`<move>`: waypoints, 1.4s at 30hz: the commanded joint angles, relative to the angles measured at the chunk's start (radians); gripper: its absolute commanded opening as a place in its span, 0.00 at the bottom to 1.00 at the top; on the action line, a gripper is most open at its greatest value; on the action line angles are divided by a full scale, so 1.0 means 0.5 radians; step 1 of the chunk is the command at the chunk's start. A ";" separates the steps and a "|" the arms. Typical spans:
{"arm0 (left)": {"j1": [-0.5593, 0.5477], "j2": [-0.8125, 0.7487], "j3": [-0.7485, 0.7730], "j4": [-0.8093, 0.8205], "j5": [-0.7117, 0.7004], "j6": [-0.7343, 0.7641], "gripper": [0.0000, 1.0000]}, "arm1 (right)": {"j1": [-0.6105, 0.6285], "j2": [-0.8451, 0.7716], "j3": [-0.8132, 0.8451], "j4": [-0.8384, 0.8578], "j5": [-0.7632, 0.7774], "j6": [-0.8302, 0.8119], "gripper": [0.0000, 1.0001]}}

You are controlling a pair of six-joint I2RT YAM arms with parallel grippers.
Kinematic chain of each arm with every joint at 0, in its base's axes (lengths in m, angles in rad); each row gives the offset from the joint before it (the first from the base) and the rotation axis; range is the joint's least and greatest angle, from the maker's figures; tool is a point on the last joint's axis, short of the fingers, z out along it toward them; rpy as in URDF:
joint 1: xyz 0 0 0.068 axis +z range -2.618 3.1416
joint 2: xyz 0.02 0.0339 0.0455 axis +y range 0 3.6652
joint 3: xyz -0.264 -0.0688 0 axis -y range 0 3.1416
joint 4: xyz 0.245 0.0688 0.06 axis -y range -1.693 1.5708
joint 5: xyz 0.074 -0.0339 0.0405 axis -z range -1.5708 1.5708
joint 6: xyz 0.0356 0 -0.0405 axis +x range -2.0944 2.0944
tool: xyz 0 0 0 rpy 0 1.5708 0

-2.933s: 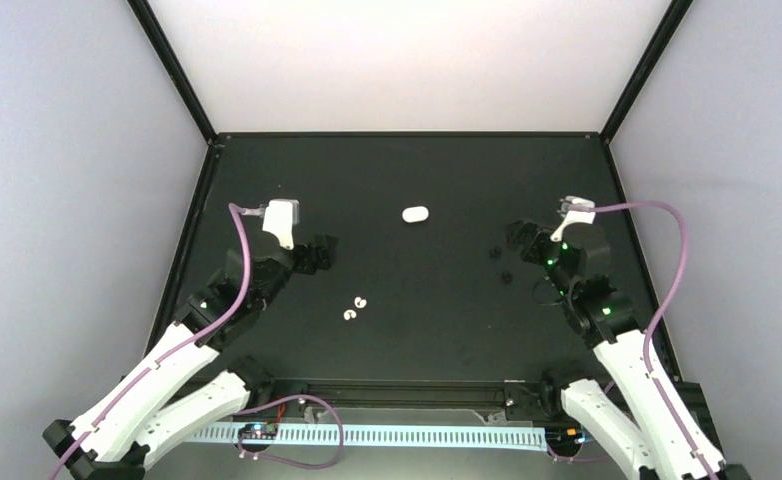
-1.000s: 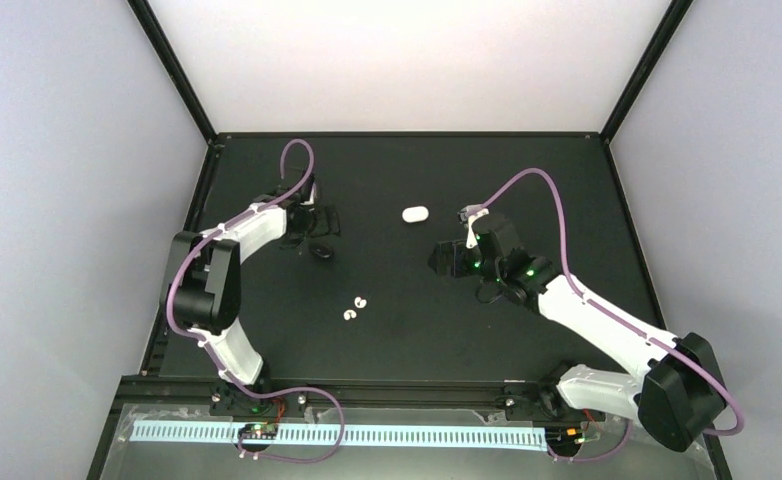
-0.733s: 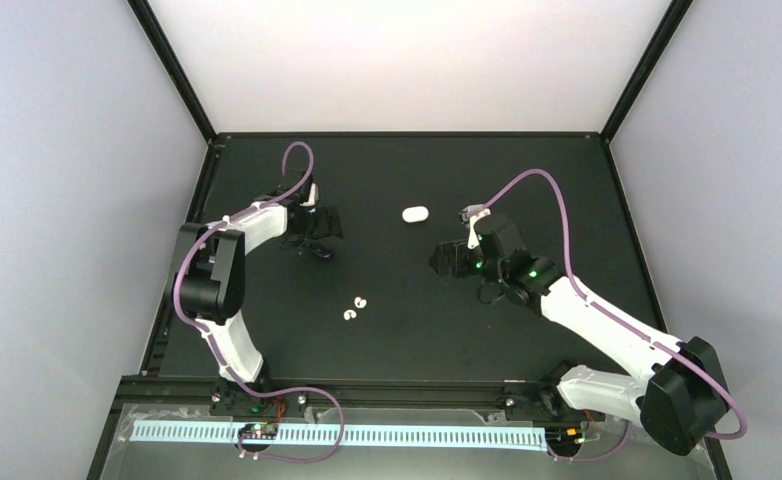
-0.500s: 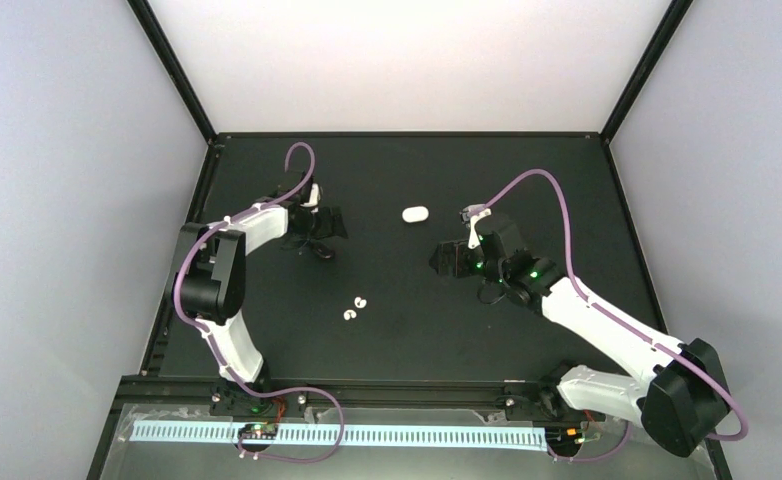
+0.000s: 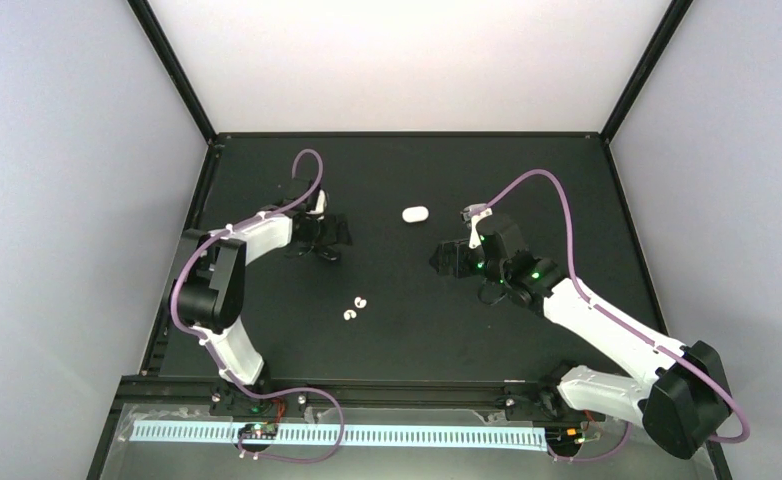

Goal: Insert the wireless bluetooth earbuds into the charging case
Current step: Pick up the charging case at the center of the board.

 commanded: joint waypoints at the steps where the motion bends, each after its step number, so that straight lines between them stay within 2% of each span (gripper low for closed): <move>1: -0.063 -0.034 -0.093 -0.194 -0.071 -0.030 0.97 | 0.010 -0.027 -0.007 -0.008 0.004 -0.032 1.00; 10: -0.245 -0.070 -0.008 -0.464 -0.435 0.063 0.96 | 0.011 -0.045 -0.011 -0.011 0.007 -0.040 1.00; 18: -0.247 0.046 0.155 -0.557 -0.548 0.140 0.94 | 0.009 -0.082 -0.030 -0.032 0.025 -0.031 1.00; 23: -0.247 0.128 0.288 -0.567 -0.432 0.405 0.89 | 0.009 -0.102 -0.055 -0.029 0.046 -0.029 1.00; 26: -0.247 0.174 0.326 -0.564 -0.390 0.491 0.88 | 0.009 -0.091 -0.064 -0.024 0.035 -0.021 1.00; 32: -0.246 0.252 0.308 -0.545 -0.388 0.490 0.87 | 0.011 -0.084 -0.053 -0.033 0.043 -0.039 1.00; 42: -0.250 0.253 0.272 -0.581 -0.435 0.370 0.78 | 0.011 -0.087 -0.057 -0.030 0.042 -0.040 1.00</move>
